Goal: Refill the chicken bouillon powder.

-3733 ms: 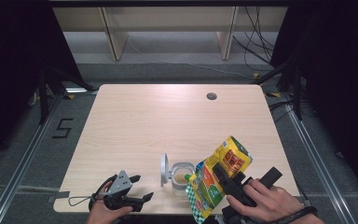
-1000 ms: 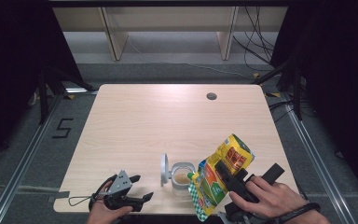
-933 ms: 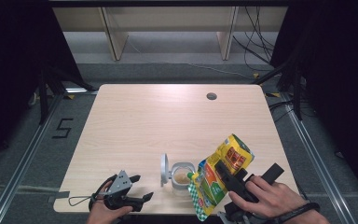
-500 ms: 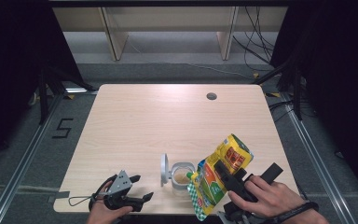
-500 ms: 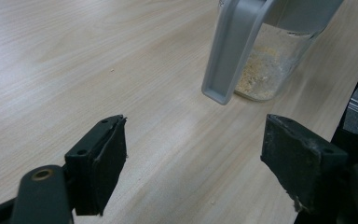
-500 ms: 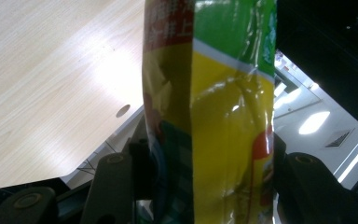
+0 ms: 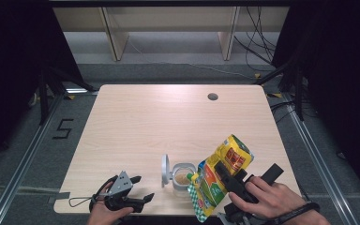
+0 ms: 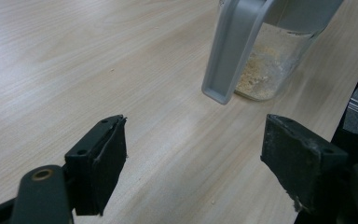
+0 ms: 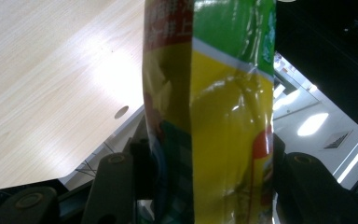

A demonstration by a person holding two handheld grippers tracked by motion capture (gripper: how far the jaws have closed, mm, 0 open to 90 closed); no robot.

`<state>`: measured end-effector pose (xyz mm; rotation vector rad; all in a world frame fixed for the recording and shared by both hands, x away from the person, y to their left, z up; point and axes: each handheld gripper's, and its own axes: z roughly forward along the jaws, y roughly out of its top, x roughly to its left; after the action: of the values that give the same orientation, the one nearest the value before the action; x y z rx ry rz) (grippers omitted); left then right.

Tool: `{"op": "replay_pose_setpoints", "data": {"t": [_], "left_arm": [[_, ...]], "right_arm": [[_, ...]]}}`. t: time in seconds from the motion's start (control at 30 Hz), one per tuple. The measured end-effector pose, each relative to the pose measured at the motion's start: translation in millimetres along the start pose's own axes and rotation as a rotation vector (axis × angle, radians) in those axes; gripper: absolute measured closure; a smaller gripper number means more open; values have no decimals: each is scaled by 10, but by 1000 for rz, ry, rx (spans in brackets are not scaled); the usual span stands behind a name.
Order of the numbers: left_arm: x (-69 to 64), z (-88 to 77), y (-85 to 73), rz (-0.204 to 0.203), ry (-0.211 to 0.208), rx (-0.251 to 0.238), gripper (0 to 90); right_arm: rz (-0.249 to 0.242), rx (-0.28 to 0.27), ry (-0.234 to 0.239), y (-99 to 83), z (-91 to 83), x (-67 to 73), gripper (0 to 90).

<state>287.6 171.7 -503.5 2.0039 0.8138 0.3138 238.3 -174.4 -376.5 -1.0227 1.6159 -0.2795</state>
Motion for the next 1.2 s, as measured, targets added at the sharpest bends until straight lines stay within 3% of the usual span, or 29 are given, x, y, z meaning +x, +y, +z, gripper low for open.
{"op": "replay_pose_setpoints", "data": {"t": [0.1, 0.17, 0.2, 0.37, 0.4, 0.57, 0.6, 0.7, 0.93, 1.2], "left_arm": [[0, 0, -1, 1, 0, 1, 216], [8, -7, 5, 23, -1, 3, 216], [11, -6, 5, 22, 0, 0, 216], [11, -6, 6, 24, 0, 1, 216], [0, -1, 0, 1, 1, 1, 216], [10, -5, 6, 25, -1, 4, 216], [0, 0, 0, 1, 1, 2, 216], [11, -8, 6, 24, 1, 1, 216], [10, -9, 5, 22, -1, -2, 216], [11, -10, 6, 25, -1, -2, 216]], "right_arm": [[1, -1, 3, -5, 7, -1, 558], [-9, -8, 3, -7, 10, -4, 559], [11, 1, 3, -13, 0, 4, 559], [-1, -3, 3, -16, -9, -6, 559], [-3, 1, 1, -12, -17, -1, 559], [-5, -4, -1, 1, -33, -8, 559], [-3, -3, -4, 11, -34, -14, 559], [5, -9, -3, 18, -35, -22, 559], [-19, -15, -9, 31, -25, -56, 559], [-5, -17, -12, 17, 12, -94, 563]]}}
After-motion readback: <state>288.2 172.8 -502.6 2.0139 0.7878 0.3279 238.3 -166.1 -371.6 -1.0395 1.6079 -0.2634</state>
